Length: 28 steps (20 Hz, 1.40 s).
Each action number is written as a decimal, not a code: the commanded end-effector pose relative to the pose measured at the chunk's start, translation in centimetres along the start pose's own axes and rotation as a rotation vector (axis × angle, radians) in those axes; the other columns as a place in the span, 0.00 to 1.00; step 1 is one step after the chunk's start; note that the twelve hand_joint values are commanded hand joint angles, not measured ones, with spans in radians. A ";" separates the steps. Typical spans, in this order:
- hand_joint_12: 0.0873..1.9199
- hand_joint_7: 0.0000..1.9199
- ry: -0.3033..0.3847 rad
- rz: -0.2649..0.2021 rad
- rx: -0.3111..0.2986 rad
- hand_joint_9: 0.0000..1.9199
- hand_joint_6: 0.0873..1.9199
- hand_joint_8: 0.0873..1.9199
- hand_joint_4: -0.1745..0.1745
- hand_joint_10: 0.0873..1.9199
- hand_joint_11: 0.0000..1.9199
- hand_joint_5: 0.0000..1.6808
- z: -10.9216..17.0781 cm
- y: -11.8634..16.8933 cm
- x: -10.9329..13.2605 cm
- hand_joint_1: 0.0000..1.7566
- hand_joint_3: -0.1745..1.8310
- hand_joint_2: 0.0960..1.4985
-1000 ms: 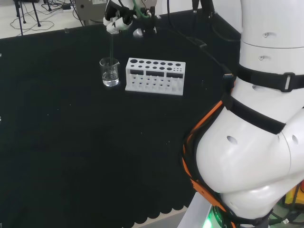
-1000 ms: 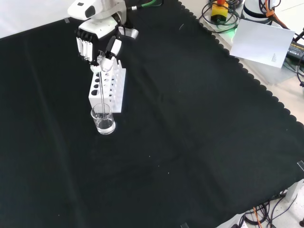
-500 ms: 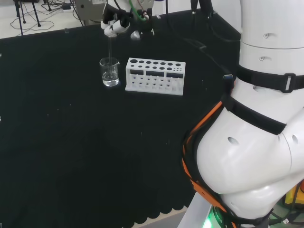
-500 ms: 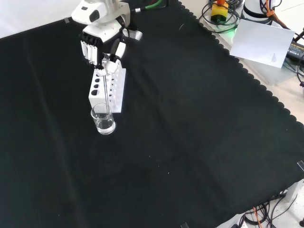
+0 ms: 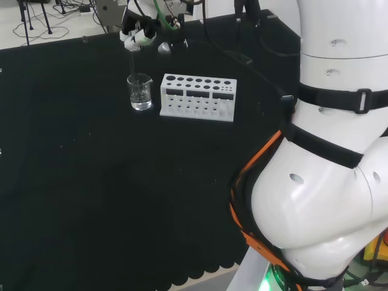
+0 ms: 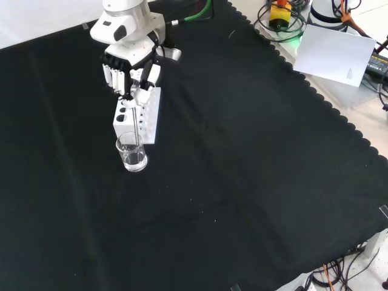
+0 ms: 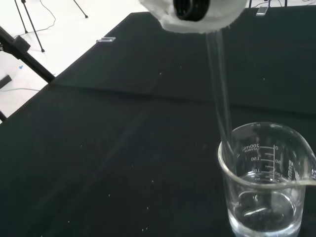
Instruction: Stir in the beaker to the left of the white test tube rack with the glass rod.
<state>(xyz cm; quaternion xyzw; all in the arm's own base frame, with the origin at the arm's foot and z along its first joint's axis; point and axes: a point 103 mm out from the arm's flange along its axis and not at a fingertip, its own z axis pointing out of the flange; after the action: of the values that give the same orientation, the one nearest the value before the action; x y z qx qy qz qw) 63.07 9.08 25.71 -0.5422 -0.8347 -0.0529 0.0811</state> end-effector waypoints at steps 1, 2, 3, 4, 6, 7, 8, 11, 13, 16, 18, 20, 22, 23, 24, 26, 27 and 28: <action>0.40 0.60 0.009 0.022 -0.004 0.90 0.12 0.53 0.00 0.33 0.70 0.71 0.0 1.6 -2.3 0.74 0.11 0.66; 0.40 0.60 0.010 0.031 -0.011 0.90 0.12 0.53 0.00 0.33 0.70 0.71 -0.4 1.6 -2.9 0.74 0.11 0.66; 0.40 0.60 0.008 0.040 -0.017 0.90 0.12 0.53 0.00 0.33 0.70 0.71 -0.6 1.5 -3.3 0.74 0.11 0.66; 0.40 0.60 0.007 0.049 -0.022 0.90 0.12 0.53 0.00 0.33 0.70 0.71 -0.9 1.5 -3.8 0.74 0.11 0.66; 0.40 0.60 0.001 0.071 -0.033 0.90 0.12 0.53 0.00 0.33 0.70 0.71 -1.3 1.0 -5.1 0.74 0.11 0.66; 0.40 0.60 -0.004 0.084 -0.038 0.90 0.12 0.53 0.00 0.33 0.70 0.71 -1.6 0.6 -5.8 0.74 0.11 0.66; 0.40 0.60 -0.009 0.098 -0.040 0.90 0.12 0.53 0.00 0.33 0.70 0.71 -1.7 0.1 -6.4 0.74 0.10 0.67; 0.40 0.60 -0.023 0.130 -0.040 0.90 0.12 0.53 0.00 0.34 0.70 0.71 -2.0 -1.1 -7.4 0.74 0.10 0.67; 0.40 0.60 -0.033 0.132 -0.034 0.90 0.12 0.53 0.00 0.34 0.70 0.71 -2.1 -1.8 -7.2 0.74 0.10 0.67; 0.40 0.60 -0.046 0.112 -0.027 0.90 0.12 0.53 0.00 0.34 0.70 0.71 -2.1 -2.4 -5.8 0.74 0.10 0.67; 0.40 0.60 -0.052 0.095 -0.022 0.90 0.12 0.53 0.00 0.34 0.70 0.71 -2.0 -2.6 -4.6 0.74 0.10 0.67; 0.40 0.60 -0.060 0.073 -0.014 0.90 0.12 0.53 0.00 0.34 0.70 0.71 -1.7 -2.5 -3.3 0.74 0.10 0.67; 0.40 0.60 -0.067 0.051 -0.005 0.90 0.12 0.53 0.00 0.34 0.70 0.71 -1.3 -2.3 -2.1 0.74 0.10 0.67; 0.40 0.60 -0.069 0.042 0.000 0.90 0.12 0.53 0.00 0.34 0.70 0.71 -1.1 -2.2 -1.7 0.74 0.10 0.67; 0.40 0.60 -0.072 0.033 0.004 0.90 0.12 0.53 0.00 0.34 0.70 0.71 -0.9 -2.0 -1.2 0.74 0.10 0.67; 0.40 0.60 -0.076 0.017 0.011 0.90 0.12 0.53 0.00 0.34 0.70 0.71 -0.6 -1.6 -0.5 0.74 0.10 0.67; 0.40 0.60 -0.078 0.013 0.014 0.90 0.12 0.53 0.00 0.34 0.70 0.71 -0.5 -1.4 -0.3 0.74 0.10 0.67; 0.40 0.60 -0.079 0.009 0.016 0.90 0.12 0.53 0.00 0.34 0.70 0.71 -0.3 -1.2 -0.2 0.74 0.10 0.67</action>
<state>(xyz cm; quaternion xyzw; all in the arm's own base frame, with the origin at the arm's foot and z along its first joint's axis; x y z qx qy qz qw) 61.91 6.84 26.25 -0.5578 -0.8275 -0.0304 0.0560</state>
